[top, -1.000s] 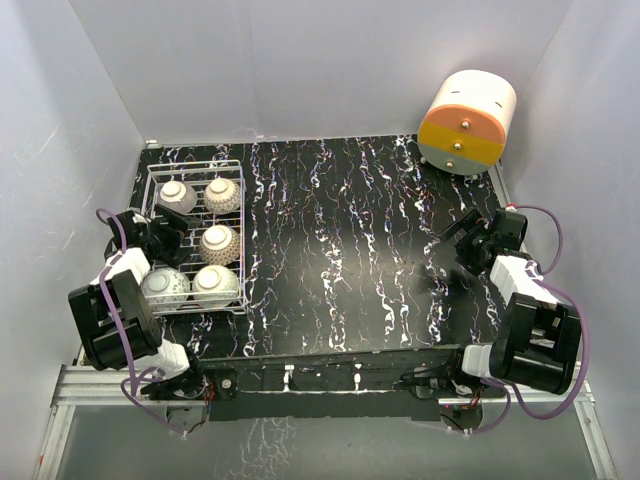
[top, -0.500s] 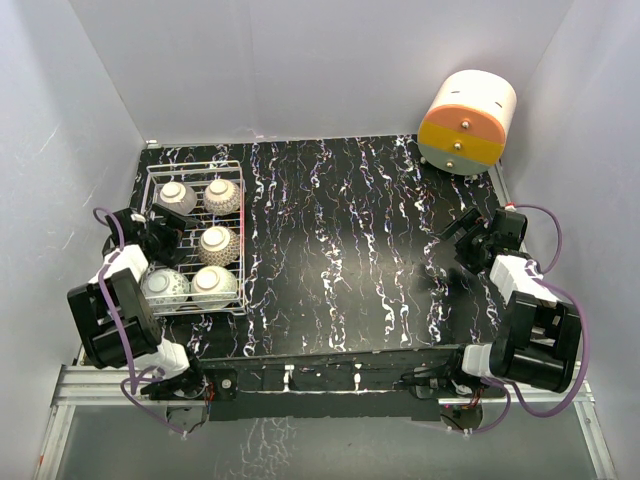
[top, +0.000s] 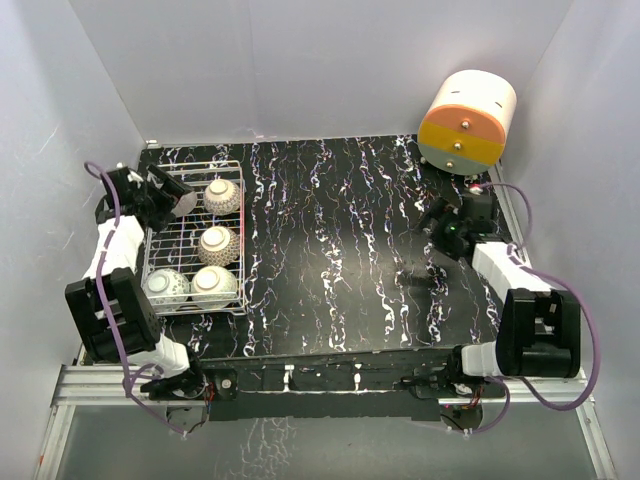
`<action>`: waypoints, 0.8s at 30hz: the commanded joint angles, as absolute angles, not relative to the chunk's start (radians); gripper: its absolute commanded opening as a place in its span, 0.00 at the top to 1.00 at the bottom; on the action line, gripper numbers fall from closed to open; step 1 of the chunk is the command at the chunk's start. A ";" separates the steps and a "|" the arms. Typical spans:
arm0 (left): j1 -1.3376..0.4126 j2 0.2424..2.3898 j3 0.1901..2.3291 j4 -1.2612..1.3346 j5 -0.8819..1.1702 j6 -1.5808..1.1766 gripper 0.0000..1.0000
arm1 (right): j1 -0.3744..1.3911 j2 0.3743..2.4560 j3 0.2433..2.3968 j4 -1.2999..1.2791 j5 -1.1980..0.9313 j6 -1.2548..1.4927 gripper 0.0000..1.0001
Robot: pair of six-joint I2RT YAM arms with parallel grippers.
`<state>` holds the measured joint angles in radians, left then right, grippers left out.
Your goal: Load the bowls into the dish rack
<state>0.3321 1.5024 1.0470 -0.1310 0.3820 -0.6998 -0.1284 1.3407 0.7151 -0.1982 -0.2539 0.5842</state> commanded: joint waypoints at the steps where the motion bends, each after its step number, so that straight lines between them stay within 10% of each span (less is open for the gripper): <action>1: 0.263 1.494 1.159 -0.250 0.232 -0.590 0.03 | 0.075 1.372 0.833 -0.206 -0.127 0.559 0.01; 11: 0.056 1.404 1.273 -0.375 0.101 -0.405 0.03 | 0.499 1.497 1.109 -0.315 0.056 0.523 0.02; 24: -0.024 1.210 1.175 -0.350 0.202 -0.294 0.03 | 0.638 1.461 1.211 -0.325 0.217 0.457 0.01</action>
